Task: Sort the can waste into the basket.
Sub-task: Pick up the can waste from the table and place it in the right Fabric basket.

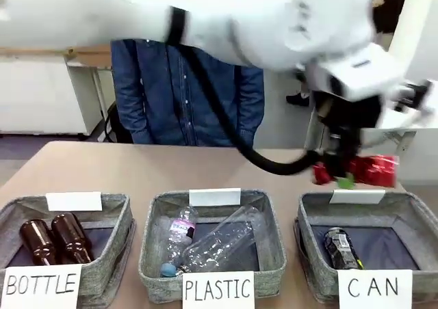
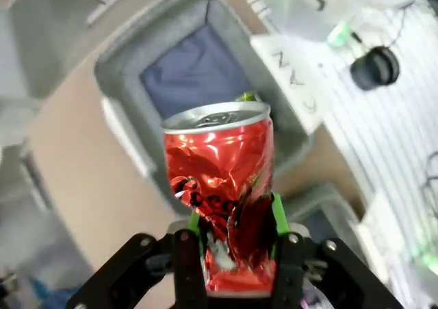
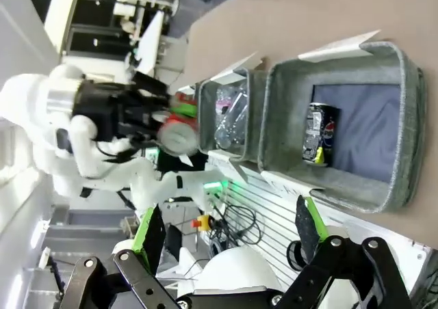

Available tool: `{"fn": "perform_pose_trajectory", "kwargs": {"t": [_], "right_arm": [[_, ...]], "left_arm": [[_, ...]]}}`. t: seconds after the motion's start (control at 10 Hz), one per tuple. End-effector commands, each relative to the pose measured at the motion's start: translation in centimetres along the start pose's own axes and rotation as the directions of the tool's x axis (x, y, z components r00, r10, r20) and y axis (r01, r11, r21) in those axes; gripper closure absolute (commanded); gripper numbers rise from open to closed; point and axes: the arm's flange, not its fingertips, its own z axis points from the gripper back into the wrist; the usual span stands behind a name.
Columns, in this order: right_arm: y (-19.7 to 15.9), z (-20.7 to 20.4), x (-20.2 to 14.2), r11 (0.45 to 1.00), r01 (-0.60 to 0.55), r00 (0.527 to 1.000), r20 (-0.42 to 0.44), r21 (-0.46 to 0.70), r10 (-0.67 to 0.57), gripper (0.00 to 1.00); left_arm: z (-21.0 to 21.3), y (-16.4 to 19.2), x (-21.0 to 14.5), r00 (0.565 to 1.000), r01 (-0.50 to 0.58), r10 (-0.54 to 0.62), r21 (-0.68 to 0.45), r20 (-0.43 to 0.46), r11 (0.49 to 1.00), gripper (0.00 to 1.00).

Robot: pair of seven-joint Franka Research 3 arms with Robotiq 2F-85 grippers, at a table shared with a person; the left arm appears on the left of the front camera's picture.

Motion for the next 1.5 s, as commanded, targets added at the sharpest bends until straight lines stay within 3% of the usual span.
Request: {"fn": "perform_pose_trajectory", "kwargs": {"t": [0.0, 0.2, 0.7, 0.8, 0.9, 1.4], "right_arm": [[1.1, -1.1, 1.2, 1.0, 0.008, 1.0, -0.012, 0.008, -0.008, 0.0], [1.1, -1.1, 1.2, 1.0, 0.008, 1.0, -0.012, 0.008, -0.008, 0.0], [1.1, -1.1, 1.2, 1.0, 0.008, 1.0, -0.012, 0.008, -0.008, 0.0], [1.1, -1.1, 1.2, 1.0, 0.008, 1.0, -0.012, 0.008, -0.008, 0.0], [1.1, -1.1, 1.2, 1.0, 0.008, 1.0, -0.012, 0.008, -0.008, 0.0], [1.1, -1.1, 1.2, 1.0, 0.008, 1.0, -0.012, 0.008, -0.008, 0.0]], "left_arm": [[-4.1, 2.7, 3.4, 0.999, -0.034, 0.034, 0.003, -0.024, 0.999, 0.6], [-7.3, 3.7, 3.7, 0.993, -0.074, 0.074, 0.004, -0.091, 0.997, 0.6], [-8.6, 4.1, 2.7, 0.981, -0.111, 0.119, 0.062, -0.15, 0.992, 0.6], [-8.7, 4.2, 2.6, 0.986, -0.088, 0.094, 0.045, -0.139, 0.995, 0.45], [-8.7, 4.2, 2.6, 0.984, -0.079, 0.087, 0.055, -0.156, 0.995, 0.01], [-8.7, 4.2, 2.5, 0.985, -0.064, 0.071, 0.048, -0.16, 0.997, 0.0]]}}
